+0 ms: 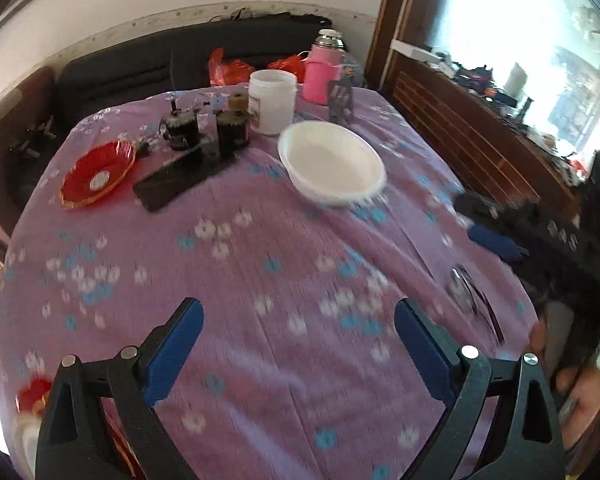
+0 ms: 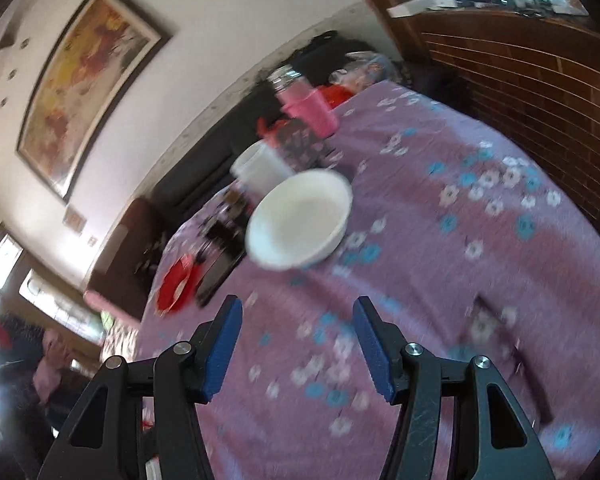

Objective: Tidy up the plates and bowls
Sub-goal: 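Move the right tool to the last white foam bowl and grasp its rim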

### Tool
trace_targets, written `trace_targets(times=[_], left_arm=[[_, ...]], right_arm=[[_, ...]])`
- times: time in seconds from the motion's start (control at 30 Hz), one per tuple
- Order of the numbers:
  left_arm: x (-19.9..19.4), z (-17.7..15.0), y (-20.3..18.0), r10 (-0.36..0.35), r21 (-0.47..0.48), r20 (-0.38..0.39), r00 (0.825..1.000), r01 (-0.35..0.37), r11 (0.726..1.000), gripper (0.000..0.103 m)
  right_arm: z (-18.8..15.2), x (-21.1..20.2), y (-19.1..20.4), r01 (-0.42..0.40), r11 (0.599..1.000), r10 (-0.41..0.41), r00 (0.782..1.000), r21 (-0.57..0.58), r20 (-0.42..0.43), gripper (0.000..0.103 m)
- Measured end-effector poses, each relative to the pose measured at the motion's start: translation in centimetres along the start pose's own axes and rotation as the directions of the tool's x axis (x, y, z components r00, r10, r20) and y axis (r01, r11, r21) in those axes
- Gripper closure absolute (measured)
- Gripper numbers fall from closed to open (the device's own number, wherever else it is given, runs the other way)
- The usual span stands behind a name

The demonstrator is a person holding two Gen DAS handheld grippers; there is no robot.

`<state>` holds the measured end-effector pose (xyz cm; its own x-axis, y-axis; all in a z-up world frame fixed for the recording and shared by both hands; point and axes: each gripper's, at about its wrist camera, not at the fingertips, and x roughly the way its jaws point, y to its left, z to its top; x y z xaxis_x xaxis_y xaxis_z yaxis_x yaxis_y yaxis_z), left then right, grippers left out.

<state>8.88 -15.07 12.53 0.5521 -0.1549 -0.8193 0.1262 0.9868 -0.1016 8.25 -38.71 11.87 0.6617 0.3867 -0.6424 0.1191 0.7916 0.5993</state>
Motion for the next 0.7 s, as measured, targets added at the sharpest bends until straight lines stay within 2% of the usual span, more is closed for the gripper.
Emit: trace_targets(times=[0.07,0.2,0.3,0.4,0.47,0.53,0.67,0.7], left_arm=[[1.6,2.0,0.5,0.047,-0.011,-0.016,0.999,-0.048,0.999,0.007],[4.8,6.4,1.4,0.074,-0.031,-0.024,0.997,-0.075,0.997,0.007],[7.6,9.1,1.7,0.067,-0.045,-0.026,0.997,-0.068,0.997,0.007],[10.5,11.1,1.8,0.051,-0.063,-0.042,0.998,-0.053,0.997,0.016],[12.3,12.2,1.9,0.051,-0.07,-0.065,0.997,-0.055,0.996,0.018],[14.1,12.8,2.1,0.042,-0.085,-0.079,0.996,-0.049,0.995,0.027],[17.1,13.3,2.2,0.04,-0.086,-0.117,0.992,-0.05,0.995,0.04],[17.5,13.3,2.2,0.035,-0.091,-0.122,0.992,-0.046,0.995,0.049]], right_arm=[[1.1,1.2,-0.5,-0.002,1.0,0.002,1.0,0.028,-0.016,0.05],[3.2,4.2,-1.1,0.011,0.999,-0.009,0.998,0.036,-0.066,0.061],[4.8,6.4,-1.7,0.046,0.999,-0.044,0.995,0.025,-0.091,0.062],[6.3,8.4,-1.9,0.08,0.997,-0.078,0.99,0.005,-0.119,0.062],[6.9,9.6,-2.0,0.091,0.996,-0.091,0.987,-0.007,-0.132,0.062],[7.3,11.0,-2.2,0.105,0.994,-0.106,0.983,-0.012,-0.149,0.062],[7.8,13.0,-2.6,0.111,0.994,-0.112,0.978,-0.014,-0.177,0.062],[7.8,13.3,-2.6,0.112,0.994,-0.113,0.977,-0.014,-0.179,0.062]])
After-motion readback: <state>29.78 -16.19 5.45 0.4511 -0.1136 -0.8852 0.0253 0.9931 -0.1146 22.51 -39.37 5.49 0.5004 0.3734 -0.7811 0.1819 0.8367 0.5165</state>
